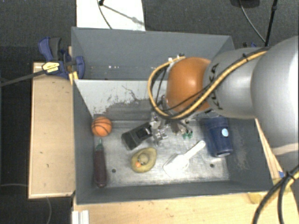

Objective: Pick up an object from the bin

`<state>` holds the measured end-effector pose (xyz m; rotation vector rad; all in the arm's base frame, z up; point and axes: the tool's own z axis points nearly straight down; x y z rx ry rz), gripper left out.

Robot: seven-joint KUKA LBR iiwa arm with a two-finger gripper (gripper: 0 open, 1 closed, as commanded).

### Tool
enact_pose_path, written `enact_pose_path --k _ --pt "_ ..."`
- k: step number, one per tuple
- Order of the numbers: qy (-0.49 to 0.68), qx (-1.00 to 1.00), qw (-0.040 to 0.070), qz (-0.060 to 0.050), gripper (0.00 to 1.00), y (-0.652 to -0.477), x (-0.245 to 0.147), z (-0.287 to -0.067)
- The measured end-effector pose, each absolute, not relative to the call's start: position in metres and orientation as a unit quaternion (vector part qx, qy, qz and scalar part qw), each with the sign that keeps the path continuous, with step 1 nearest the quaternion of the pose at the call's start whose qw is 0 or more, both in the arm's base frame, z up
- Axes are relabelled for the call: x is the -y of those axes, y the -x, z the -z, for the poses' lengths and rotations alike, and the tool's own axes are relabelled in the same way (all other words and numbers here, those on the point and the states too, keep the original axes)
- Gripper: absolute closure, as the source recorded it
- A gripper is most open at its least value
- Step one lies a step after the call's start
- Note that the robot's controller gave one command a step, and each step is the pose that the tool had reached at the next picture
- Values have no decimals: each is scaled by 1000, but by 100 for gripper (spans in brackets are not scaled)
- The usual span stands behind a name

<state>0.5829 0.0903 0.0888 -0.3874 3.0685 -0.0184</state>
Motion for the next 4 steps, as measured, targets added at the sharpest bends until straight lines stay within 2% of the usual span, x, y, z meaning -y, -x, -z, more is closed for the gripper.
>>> enact_pose_path --k 1,2,3,4 --pt "125 -992 24 6 100 -583 -90 -89" --pt "128 -992 15 4 100 -578 -85 -89" --pt "138 -990 2 0 0 -586 -100 -166" --pt "138 -990 1 0 0 -586 -100 -166"
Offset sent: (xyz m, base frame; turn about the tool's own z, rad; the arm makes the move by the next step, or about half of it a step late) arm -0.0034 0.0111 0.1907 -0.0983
